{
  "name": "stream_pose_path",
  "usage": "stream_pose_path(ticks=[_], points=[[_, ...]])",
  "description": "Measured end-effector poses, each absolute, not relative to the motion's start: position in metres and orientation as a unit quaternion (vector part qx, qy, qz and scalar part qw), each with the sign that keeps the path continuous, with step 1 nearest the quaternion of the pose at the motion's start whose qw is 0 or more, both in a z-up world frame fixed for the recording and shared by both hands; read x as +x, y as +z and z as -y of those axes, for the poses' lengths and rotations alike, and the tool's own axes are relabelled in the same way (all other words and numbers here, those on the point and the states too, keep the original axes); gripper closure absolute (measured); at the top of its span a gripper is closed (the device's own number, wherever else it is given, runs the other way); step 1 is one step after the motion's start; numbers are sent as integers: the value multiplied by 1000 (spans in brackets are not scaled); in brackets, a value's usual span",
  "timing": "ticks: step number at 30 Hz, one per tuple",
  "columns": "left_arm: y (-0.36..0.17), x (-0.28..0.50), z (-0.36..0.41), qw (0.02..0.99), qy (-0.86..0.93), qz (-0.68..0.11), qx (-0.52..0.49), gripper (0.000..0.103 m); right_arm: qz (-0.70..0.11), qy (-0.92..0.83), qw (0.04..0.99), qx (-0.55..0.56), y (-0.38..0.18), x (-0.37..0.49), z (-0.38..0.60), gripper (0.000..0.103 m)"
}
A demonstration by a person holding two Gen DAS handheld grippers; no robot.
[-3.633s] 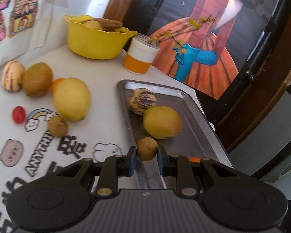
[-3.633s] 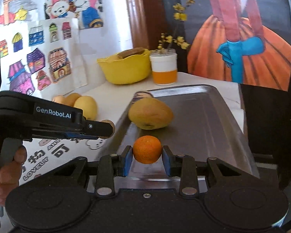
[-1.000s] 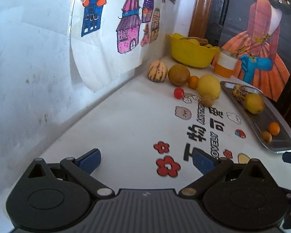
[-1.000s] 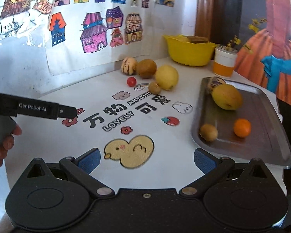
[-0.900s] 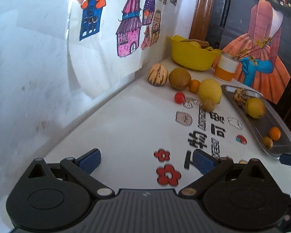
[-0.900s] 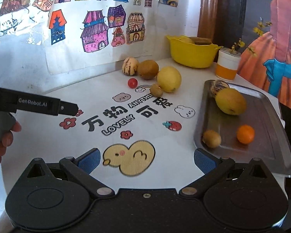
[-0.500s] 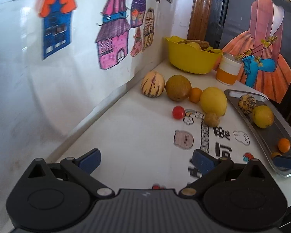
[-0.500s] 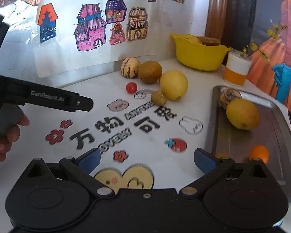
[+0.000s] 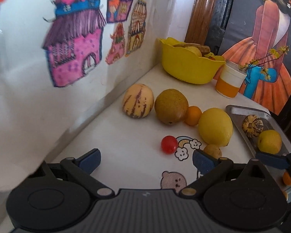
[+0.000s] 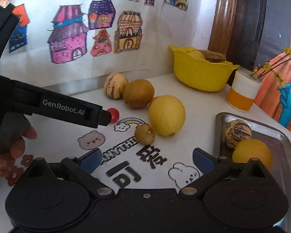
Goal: Organize fruits
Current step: 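Withdraw both tools from the tray and move toward the remaining fruits, then grasp the red cherry tomato with the left tool while the right tool grasps a small brown fruit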
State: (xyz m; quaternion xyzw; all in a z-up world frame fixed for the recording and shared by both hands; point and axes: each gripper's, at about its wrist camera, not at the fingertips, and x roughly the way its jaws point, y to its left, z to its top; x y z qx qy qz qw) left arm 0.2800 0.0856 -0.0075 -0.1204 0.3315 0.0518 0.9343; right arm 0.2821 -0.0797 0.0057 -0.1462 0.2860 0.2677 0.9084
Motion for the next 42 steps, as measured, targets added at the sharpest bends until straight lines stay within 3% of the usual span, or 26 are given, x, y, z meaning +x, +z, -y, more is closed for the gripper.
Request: stream_pose_path(ticks=[4,12,18,23,28,42], points=[[-10,287,-82,938,41,-324,-118,1,-290,270,907,-145,1,294,78,15],[-11,293,-77,940,25,-319,-114,22,-287,280,905,-138,-1,304,73,30],[-11,294,-71,942,11,-319,-107,46,-291,289,902,-135,-2,310,67,52],[-13,296,-70,940,2,-321,-113,67,-292,292,901,-133,-3,313,64,61],[-14,298,-72,938,1,-324,-123,80,-295,292,901,-128,-2,316,65,73],[-5,273,-57,934,-11,-333,-130,82,-293,302,900,-111,6,289,86,73]])
